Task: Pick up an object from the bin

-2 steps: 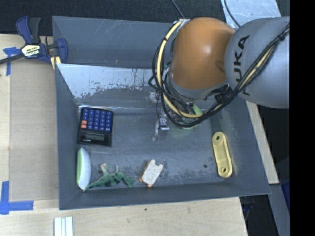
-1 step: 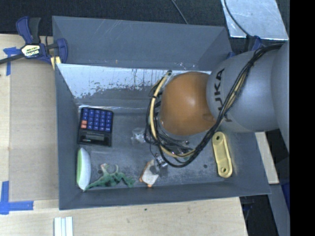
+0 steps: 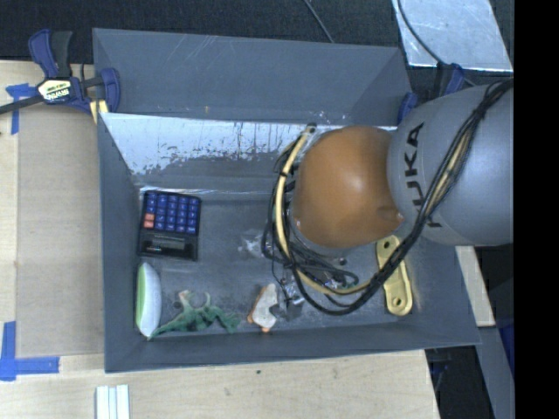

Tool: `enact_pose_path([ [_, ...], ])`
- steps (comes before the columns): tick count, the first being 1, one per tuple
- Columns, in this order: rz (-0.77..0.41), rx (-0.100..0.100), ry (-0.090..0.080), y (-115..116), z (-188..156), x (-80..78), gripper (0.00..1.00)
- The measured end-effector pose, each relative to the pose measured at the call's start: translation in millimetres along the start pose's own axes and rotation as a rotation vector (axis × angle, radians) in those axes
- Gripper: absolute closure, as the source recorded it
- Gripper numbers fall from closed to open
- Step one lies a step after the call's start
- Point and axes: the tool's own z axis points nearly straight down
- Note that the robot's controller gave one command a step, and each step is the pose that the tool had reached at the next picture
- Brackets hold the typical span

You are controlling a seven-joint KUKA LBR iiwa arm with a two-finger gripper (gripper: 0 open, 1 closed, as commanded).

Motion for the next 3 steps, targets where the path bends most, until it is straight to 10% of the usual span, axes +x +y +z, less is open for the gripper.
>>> enact_pose_path([
  [2, -0.689, 0.0, 0.001, -25, 90, 6.7, 0.0],
  [3, -0.447, -0.004, 0.006, -34, 89, -8.4, 1.0],
])
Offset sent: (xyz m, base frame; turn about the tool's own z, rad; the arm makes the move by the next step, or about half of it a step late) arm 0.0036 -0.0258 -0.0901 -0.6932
